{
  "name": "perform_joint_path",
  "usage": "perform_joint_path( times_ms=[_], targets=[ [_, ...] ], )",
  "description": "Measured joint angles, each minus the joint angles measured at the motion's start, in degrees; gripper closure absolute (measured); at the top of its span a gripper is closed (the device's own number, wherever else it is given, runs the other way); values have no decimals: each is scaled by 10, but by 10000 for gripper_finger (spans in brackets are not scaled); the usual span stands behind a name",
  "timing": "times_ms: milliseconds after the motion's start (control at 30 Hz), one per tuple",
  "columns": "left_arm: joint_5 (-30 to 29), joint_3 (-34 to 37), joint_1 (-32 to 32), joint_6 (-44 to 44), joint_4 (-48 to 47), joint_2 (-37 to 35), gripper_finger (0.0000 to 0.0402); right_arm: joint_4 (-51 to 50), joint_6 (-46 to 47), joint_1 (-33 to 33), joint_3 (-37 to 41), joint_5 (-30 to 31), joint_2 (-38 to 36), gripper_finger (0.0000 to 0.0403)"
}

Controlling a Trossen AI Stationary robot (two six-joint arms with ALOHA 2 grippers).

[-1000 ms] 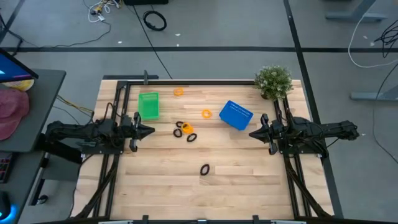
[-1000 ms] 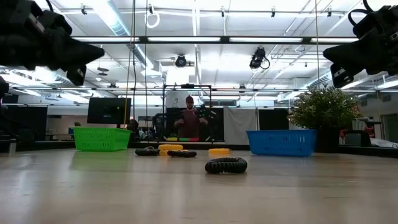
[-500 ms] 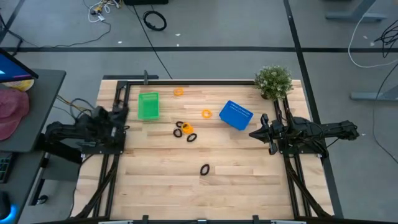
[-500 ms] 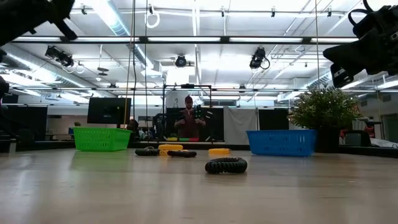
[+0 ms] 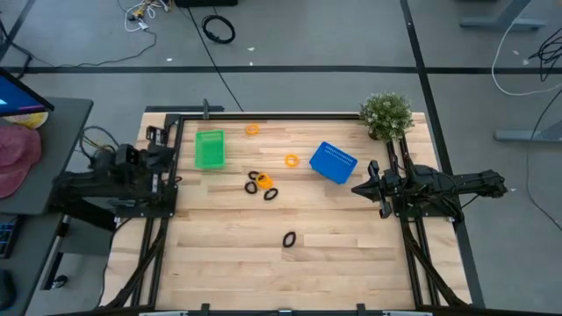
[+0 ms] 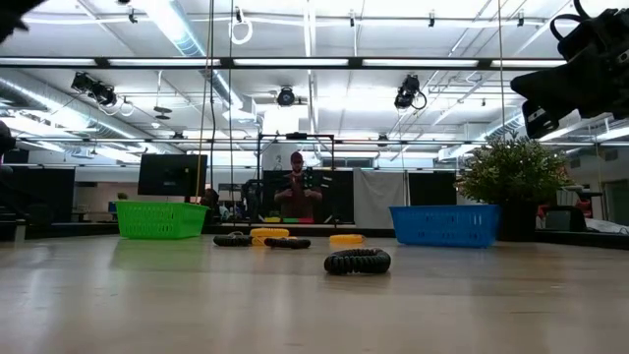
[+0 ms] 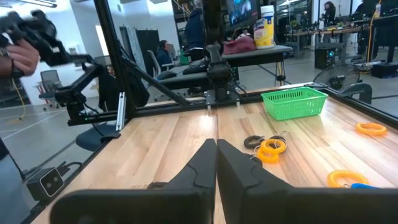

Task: Sort spring keychains
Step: Put the yellow spring keychain into the blue bin

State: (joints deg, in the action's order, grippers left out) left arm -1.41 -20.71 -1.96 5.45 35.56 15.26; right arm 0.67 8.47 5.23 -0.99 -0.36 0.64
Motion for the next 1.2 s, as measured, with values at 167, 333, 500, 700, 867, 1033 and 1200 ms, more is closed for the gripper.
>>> perform_joint_path(
  times_ms=[167, 333, 500, 700, 867, 1033, 1200],
  targets=[
    [2, -115, -5, 2, -89, 111, 394, 4, 0, 0, 0, 1, 0, 385],
    [2, -193, -5, 2, -85, 196, 393, 197, 1, 0, 0, 35, 1, 385],
    [-1, -255, -5, 12, -71, 277, 393, 487, -20, 0, -1, 44, 3, 385],
    [-51, -320, -5, 42, -35, 360, 392, 684, -12, 0, -1, 54, 3, 385],
    [-60, -350, -5, 42, -36, 407, 392, 730, -11, 0, -2, 164, 3, 385],
    [-61, -365, -4, 42, 24, 430, 397, 628, -30, 0, -96, 193, 34, 385],
    [-79, -365, -4, 42, 40, 425, 396, 356, -76, 0, -287, 193, 157, 385]
  ],
)
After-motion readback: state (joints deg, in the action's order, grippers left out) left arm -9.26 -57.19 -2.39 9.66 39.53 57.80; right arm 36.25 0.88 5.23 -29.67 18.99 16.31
